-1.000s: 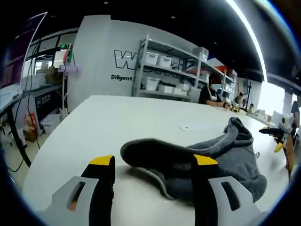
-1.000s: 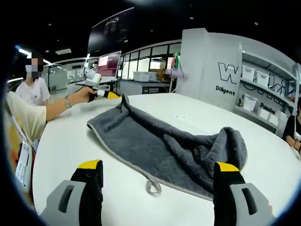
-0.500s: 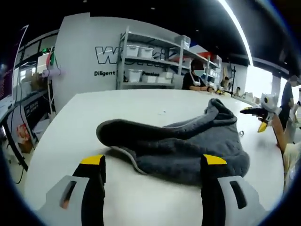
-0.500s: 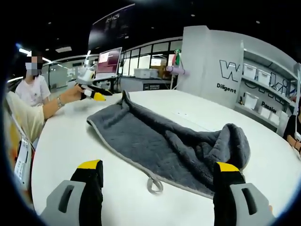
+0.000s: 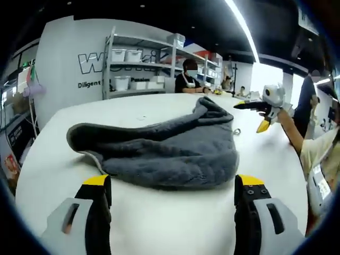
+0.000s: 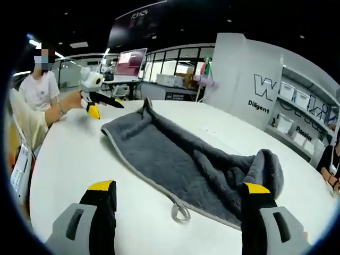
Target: Fold the towel on the table until its edges align and the towel forms a compact rectangular stack.
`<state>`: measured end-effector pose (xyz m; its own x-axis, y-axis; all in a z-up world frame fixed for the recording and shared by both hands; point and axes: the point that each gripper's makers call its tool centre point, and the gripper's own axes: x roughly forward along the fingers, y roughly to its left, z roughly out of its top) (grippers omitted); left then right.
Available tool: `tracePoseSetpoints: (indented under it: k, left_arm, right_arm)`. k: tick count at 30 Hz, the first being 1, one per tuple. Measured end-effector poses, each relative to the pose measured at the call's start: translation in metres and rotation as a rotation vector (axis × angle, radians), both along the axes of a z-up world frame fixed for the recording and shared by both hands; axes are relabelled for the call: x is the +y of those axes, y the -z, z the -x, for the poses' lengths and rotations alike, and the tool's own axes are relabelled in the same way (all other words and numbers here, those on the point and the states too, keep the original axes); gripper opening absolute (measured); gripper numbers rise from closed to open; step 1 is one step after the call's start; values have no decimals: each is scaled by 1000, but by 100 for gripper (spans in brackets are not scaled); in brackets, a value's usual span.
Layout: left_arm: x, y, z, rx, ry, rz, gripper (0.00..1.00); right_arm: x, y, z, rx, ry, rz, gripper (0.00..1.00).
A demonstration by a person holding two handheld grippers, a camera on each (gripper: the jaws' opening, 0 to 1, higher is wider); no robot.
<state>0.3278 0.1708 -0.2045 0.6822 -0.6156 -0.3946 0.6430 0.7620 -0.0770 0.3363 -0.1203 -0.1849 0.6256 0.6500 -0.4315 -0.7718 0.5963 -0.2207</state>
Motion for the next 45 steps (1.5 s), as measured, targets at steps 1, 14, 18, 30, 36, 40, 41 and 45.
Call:
tracePoseSetpoints:
  k: [1, 14, 18, 30, 36, 40, 41, 45]
  left_arm:
    - [-2, 1, 2, 5, 11, -3, 95]
    - [-15, 0, 14, -8, 67, -23, 95]
    - [-19, 0, 18, -14, 75, -29, 95]
    - [-33, -4, 32, -12, 125, 4, 95]
    - [-31, -6, 33, -18, 124, 14, 94]
    - [-31, -7, 34, -12, 130, 33, 93]
    - [-32, -7, 35, -5, 135, 49, 93]
    - [-32, -7, 36, 4, 140, 66, 92]
  right_arm:
    - [3, -1, 1, -9, -7, 0, 99]
    - [88, -15, 33, -304, -235, 128, 85]
    - [111, -9, 46, -323, -309, 159, 70]
    - [154, 12, 62, -395, -438, 252, 28]
    - [169, 13, 56, -438, -458, 296, 14]
    - [181, 18, 54, -462, -489, 324, 11]
    - [184, 20, 54, -468, -499, 334, 11]
    - [204, 21, 55, -551, -556, 382, 11]
